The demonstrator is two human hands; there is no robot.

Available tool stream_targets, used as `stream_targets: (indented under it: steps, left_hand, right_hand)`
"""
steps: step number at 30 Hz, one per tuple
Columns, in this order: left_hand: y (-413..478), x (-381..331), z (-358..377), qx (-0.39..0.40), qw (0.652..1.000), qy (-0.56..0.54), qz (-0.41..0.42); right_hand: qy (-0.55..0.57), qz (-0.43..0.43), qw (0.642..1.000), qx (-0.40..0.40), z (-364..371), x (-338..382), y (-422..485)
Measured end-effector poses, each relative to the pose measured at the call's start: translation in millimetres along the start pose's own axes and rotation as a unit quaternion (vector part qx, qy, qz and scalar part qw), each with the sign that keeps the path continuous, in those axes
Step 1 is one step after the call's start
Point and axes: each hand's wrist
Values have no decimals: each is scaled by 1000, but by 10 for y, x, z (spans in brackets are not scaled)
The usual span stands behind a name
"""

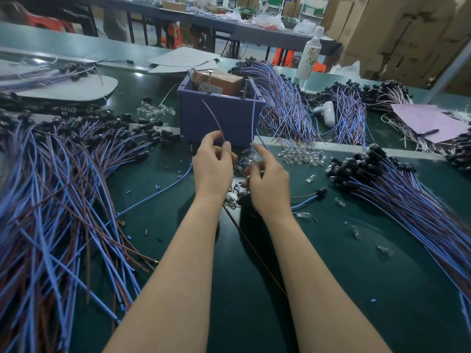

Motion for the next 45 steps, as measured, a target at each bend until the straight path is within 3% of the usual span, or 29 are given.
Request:
stream_targets:
  steps: [12, 29, 45]
  left_hand:
    - [-48, -28, 46, -39, 995, 50, 82]
    - [89, 50, -25, 11, 999, 28, 10]
    - [14, -12, 9, -47, 998, 31, 35]
  right_hand:
    - [9, -1, 1000, 17, 22, -35, 26]
    - [-2, -22, 1000, 5, 15, -34, 14]
    - [7, -19, 1000, -11, 31, -8, 8]
Point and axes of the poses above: each hand's wrist, its own y-axis towards the middle knuckle, its own z-axis out of the palm, x = y × z, and after that the axes turned 10 degrees about x, right-handed
